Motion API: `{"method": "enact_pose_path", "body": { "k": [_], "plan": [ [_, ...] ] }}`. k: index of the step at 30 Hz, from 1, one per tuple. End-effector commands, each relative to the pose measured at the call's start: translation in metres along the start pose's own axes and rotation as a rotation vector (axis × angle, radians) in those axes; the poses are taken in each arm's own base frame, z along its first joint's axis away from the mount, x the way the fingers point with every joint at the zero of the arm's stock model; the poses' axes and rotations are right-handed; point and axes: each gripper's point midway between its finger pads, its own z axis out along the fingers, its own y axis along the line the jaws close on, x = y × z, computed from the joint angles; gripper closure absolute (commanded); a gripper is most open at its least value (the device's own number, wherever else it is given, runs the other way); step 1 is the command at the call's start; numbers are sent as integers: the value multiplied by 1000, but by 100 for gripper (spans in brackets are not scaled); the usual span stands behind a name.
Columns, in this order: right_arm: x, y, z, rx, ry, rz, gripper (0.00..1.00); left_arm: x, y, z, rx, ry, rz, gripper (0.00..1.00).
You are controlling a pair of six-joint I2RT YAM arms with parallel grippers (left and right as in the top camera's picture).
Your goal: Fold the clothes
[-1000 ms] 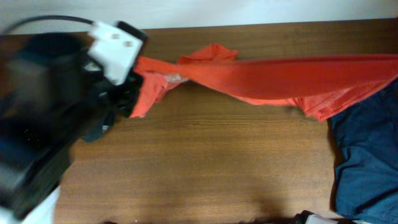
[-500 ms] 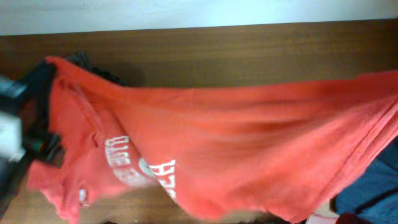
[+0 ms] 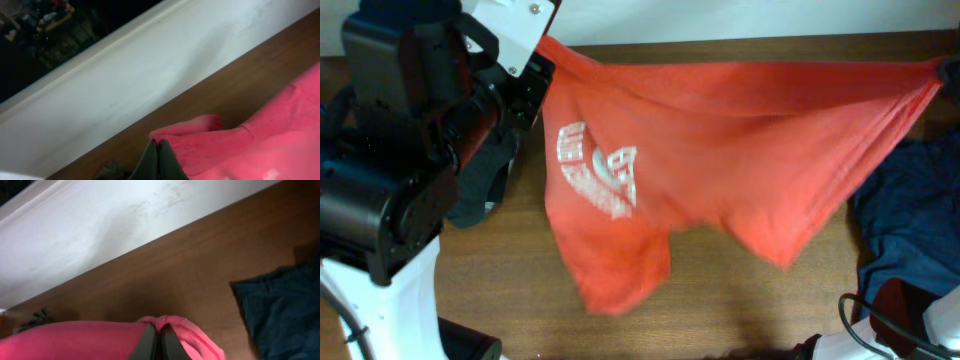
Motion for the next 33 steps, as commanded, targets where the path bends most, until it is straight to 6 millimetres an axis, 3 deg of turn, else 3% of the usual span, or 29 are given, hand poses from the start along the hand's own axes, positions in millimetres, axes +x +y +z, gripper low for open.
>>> {"method": "enact_pose_path", "body": {
  "k": [1,7,11,15,19,22,27,32,33],
  "plan": [
    [-1,20,-31,-30,-78,-90,96,-12,15,-43,-60,-87,-2,100],
    [13,47,-92,-44,-204,-143,96,-18,26,-117,-108,-218,-8,100],
    [24,60,-122,-47,-269,-174,96,-17,30,-152,-129,-274,-14,100],
    [30,66,-137,-50,-302,-189,96,-10,32,-175,-152,-292,16,100],
    [28,63,-129,-49,-281,-179,96,-7,38,-168,-186,-258,22,100],
    [21,52,-102,-54,-209,-121,96,-7,36,-134,-178,-197,38,100],
    [10,37,-16,-114,-3,-64,96,-7,27,-28,-133,-57,71,100],
    [24,32,91,-141,236,-71,94,31,17,105,-70,148,63,100],
    [31,24,127,-123,300,-65,89,49,6,149,-5,196,59,99]
  ]
}}
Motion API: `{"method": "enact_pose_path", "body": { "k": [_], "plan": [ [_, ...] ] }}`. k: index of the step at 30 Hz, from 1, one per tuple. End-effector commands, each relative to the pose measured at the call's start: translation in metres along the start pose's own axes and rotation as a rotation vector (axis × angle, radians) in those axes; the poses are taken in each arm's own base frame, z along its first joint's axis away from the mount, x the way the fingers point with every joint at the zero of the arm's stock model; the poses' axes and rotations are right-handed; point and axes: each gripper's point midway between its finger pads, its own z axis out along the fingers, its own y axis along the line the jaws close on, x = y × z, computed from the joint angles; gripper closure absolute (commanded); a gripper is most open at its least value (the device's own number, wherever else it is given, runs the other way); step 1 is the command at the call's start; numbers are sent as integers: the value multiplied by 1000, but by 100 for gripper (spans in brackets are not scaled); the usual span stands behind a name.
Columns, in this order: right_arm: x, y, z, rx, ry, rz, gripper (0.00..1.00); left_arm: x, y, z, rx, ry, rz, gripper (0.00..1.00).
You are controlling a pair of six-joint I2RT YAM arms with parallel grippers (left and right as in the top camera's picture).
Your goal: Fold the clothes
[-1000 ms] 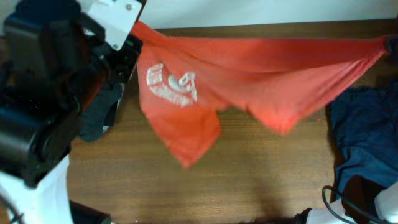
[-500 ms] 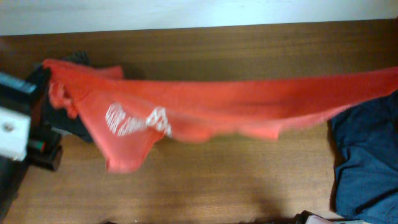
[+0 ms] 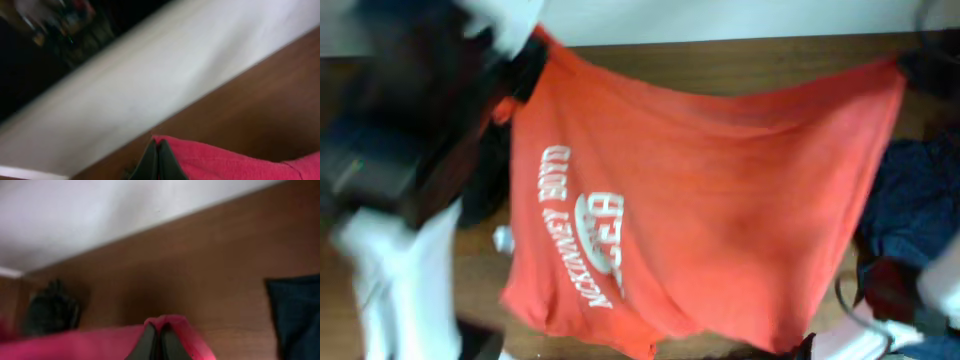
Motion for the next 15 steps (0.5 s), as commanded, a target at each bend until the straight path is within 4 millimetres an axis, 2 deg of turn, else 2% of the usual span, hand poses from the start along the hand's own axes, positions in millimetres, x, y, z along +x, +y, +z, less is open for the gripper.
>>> {"method": "enact_pose_path", "body": {
  "k": [1,2,3,4,5,7,9,11,12,13,15],
  "plan": [
    [1,-21,84,18,145,-3,89,46,-39,123,146,163,-8,96],
    [-2,-34,118,20,173,4,89,63,-51,161,181,197,-21,93],
    [-5,-44,139,21,180,18,86,76,-58,188,188,221,-27,87],
    [-8,-50,152,21,178,17,74,92,-64,215,186,254,-38,77],
    [-12,-66,174,30,180,25,60,110,-68,238,182,291,-66,54],
    [-9,-88,182,50,200,64,50,128,-62,247,167,338,-139,31],
    [-8,-105,169,72,202,103,46,128,-43,235,141,342,-154,19],
    [-7,-122,142,100,193,154,43,115,-9,203,100,306,-185,13],
    [-3,-127,128,113,201,181,43,108,6,183,87,288,-200,6],
    [2,-129,120,118,215,188,43,102,19,161,77,273,-213,5],
    [16,-129,113,126,267,185,43,96,33,129,68,253,-231,5]
  ]
}}
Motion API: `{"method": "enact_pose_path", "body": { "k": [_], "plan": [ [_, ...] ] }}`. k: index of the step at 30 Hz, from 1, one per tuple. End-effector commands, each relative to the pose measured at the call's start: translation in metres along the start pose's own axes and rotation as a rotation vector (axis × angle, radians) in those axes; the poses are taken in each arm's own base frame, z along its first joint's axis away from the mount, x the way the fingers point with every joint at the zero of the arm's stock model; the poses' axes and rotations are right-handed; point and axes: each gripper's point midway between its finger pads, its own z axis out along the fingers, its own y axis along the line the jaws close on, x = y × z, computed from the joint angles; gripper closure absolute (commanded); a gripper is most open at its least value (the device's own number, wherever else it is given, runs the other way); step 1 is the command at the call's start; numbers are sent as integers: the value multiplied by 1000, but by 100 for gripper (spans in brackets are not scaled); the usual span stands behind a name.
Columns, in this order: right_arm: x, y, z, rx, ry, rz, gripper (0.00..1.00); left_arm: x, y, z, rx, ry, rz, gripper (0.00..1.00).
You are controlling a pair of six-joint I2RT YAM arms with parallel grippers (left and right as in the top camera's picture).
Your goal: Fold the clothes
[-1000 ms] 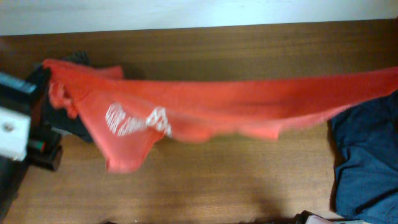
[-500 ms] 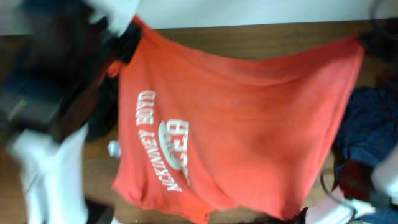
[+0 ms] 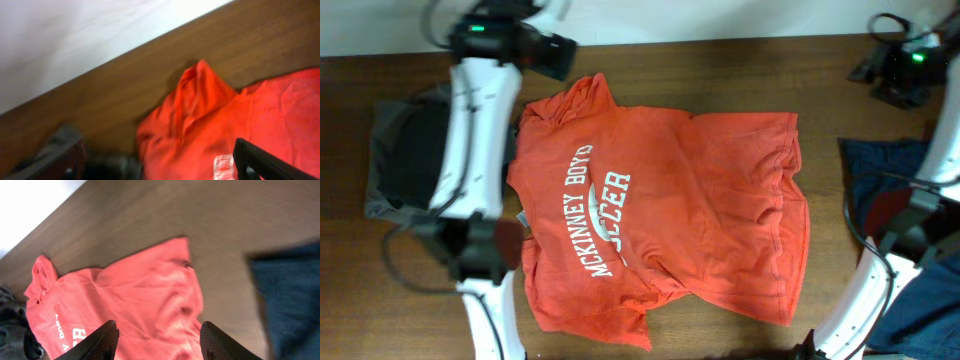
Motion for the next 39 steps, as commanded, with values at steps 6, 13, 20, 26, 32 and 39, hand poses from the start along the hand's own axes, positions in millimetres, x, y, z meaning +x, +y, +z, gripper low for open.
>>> {"method": "enact_pose_path", "body": {
  "k": [6,13,20,26,32,39],
  "plan": [
    [28,9,11,103,94,-100,44,-3,31,-180,-44,-205,-66,6],
    [57,-3,122,116,240,-94,53,6,24,-198,-22,-199,-68,6],
    [86,-25,182,58,283,-83,59,6,24,-197,-20,-196,-68,6],
    [86,-36,207,53,235,-79,58,10,23,-196,-15,-182,-68,6],
    [83,-25,216,-37,209,-75,81,10,21,-196,-7,-181,-68,6],
    [40,-3,181,-167,97,-82,96,10,21,-196,-7,-180,-71,6]
  ]
}}
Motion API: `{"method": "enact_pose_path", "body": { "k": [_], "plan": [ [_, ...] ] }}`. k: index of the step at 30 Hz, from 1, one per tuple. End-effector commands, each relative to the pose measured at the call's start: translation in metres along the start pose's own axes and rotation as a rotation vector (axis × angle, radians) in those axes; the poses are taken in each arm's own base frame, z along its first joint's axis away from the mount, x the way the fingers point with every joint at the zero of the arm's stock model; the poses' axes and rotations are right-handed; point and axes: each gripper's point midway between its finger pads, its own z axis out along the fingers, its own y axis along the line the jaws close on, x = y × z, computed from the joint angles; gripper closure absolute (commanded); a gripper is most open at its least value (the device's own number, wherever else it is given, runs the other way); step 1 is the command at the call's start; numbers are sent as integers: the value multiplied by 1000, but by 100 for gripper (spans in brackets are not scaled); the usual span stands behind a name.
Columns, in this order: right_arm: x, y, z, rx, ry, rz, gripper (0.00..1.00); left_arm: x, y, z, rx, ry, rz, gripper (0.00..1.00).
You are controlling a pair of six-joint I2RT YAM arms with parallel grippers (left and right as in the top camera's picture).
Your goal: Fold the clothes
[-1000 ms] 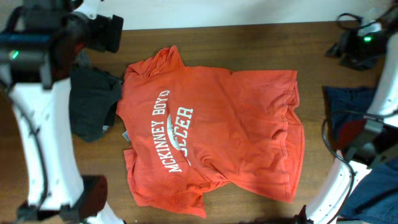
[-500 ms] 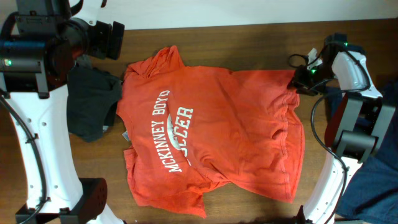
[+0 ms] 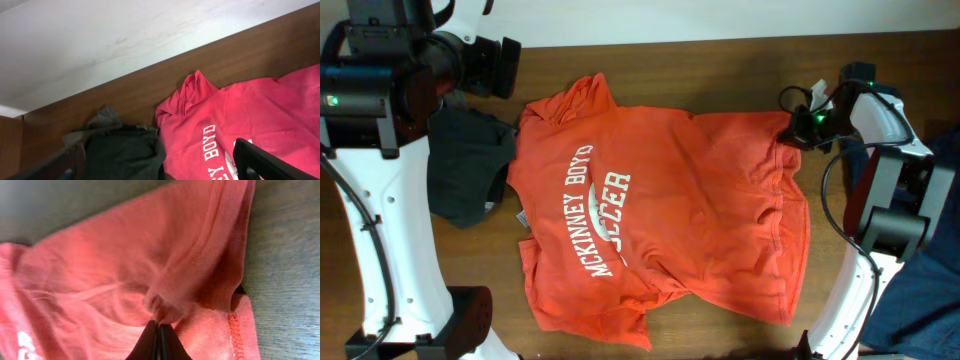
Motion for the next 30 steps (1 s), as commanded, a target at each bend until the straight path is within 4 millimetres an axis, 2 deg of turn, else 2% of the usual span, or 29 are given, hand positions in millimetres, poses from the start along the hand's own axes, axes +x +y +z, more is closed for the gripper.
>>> {"method": "enact_pose_path", "body": {
  "k": [1,5,6,9,13,14,15,16,17,19,21,23,27,28,30],
  "plan": [
    [-41,13,-43,-58,-135,-38,96,1,-3,4,18,7,-15,6],
    [-94,11,-90,-68,-337,-107,96,2,-3,6,18,11,-15,6],
    [-102,10,-96,-73,-371,-107,96,3,-3,7,20,17,-15,6],
    [-115,8,-100,-77,-421,-97,96,7,-4,14,27,41,-18,6],
    [-125,7,-99,-61,-459,-121,96,19,-7,33,44,105,-42,7],
    [-127,8,-101,-62,-470,-129,90,23,-8,37,50,128,-46,7],
    [-128,8,-101,-62,-473,-131,79,28,-10,41,56,148,-47,7],
    [-127,7,-101,-61,-468,-125,60,38,-12,43,66,193,-57,7],
    [-124,3,-101,-59,-458,-113,51,47,-15,44,76,236,-67,7],
    [-112,-9,-102,-55,-412,-60,44,73,-22,45,100,356,-112,7],
    [-102,-16,-107,-55,-378,-27,41,81,-26,48,106,396,-170,10],
    [-93,-12,-121,-93,-363,-58,41,79,-34,48,150,389,-183,10],
    [-77,7,-177,-176,-398,-62,40,68,-41,25,192,326,-198,10],
    [-75,10,-185,-183,-405,-63,40,67,-41,19,189,312,-199,10],
    [-62,24,-221,-176,-439,-66,38,67,-42,-7,179,281,-217,10]
  ]
}}
